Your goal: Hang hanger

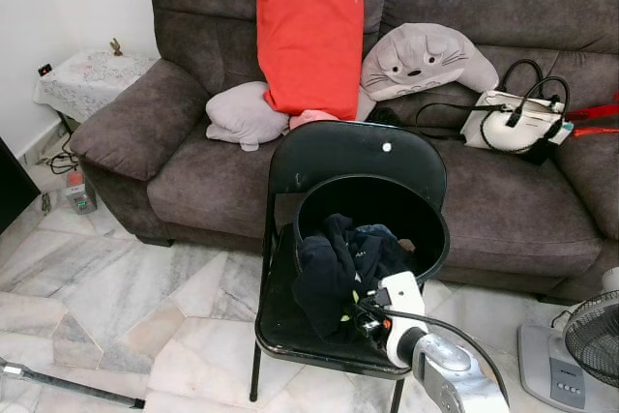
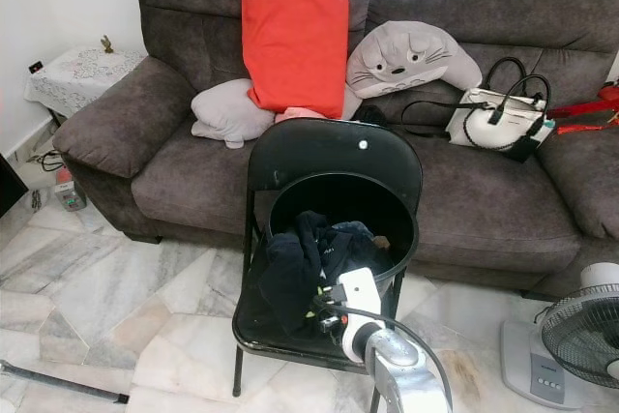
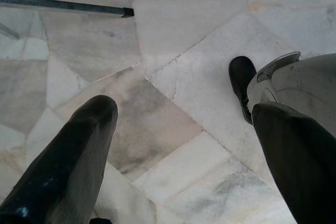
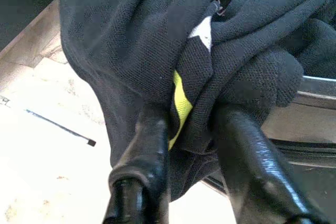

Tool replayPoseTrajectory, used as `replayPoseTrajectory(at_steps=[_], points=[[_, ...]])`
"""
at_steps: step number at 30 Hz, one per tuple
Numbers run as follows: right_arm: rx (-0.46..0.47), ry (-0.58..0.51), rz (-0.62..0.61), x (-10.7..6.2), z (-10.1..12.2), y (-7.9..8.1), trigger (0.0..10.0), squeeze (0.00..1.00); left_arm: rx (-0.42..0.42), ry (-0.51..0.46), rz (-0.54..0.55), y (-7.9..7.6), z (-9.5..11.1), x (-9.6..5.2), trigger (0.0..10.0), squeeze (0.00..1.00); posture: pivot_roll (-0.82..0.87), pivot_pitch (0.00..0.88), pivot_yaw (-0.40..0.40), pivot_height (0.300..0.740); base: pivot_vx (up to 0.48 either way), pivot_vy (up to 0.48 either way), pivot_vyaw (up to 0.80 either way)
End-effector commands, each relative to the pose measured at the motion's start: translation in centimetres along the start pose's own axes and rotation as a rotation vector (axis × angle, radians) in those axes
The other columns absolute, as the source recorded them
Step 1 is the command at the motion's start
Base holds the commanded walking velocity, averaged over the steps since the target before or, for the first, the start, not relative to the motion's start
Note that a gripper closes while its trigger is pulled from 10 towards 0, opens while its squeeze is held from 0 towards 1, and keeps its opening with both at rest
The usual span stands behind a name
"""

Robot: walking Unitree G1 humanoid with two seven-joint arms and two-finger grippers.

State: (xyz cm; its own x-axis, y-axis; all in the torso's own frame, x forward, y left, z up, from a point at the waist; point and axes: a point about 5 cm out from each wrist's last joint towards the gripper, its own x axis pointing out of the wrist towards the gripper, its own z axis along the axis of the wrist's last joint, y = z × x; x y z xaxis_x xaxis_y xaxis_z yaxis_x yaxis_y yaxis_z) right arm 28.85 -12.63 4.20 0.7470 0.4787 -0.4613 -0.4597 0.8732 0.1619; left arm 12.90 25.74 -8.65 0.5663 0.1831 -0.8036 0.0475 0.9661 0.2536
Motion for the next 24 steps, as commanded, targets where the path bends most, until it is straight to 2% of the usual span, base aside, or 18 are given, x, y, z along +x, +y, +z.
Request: replayPoseTrajectory(at_steps=[1,16,18,24], points=[[0.012,-0.005,0.007,0.1,0.0,0.1,0.0,0.0,0.016,0.042,-0.017,-0.3,-1.0,-0.2,10.0,0.0,-0.06,0.101,-0.001,0.74,0.0,0.0,0.0],[0.002,-0.076,-0.015,-0.8,1.1,-0.1,0.0,0.0,0.021,0.041,-0.026,-0.5,-0.6,-0.1,10.0,0.0,-0.07,0.102,0.002,0.74,0.0,0.0,0.0],[0.002,-0.089,-0.019,-1.2,1.4,0.0,0.0,0.0,0.022,0.04,-0.027,-0.6,-0.5,0.0,10.0,0.0,-0.08,0.101,0.0,0.74,0.0,0.0,0.0],[-0.043,-0.135,-0.051,-3.8,2.2,-0.1,0.0,0.0,0.026,0.042,-0.03,-0.7,-0.5,0.0,10.0,0.0,-0.08,0.1,0.001,0.74,0.0,0.0,0.0]])
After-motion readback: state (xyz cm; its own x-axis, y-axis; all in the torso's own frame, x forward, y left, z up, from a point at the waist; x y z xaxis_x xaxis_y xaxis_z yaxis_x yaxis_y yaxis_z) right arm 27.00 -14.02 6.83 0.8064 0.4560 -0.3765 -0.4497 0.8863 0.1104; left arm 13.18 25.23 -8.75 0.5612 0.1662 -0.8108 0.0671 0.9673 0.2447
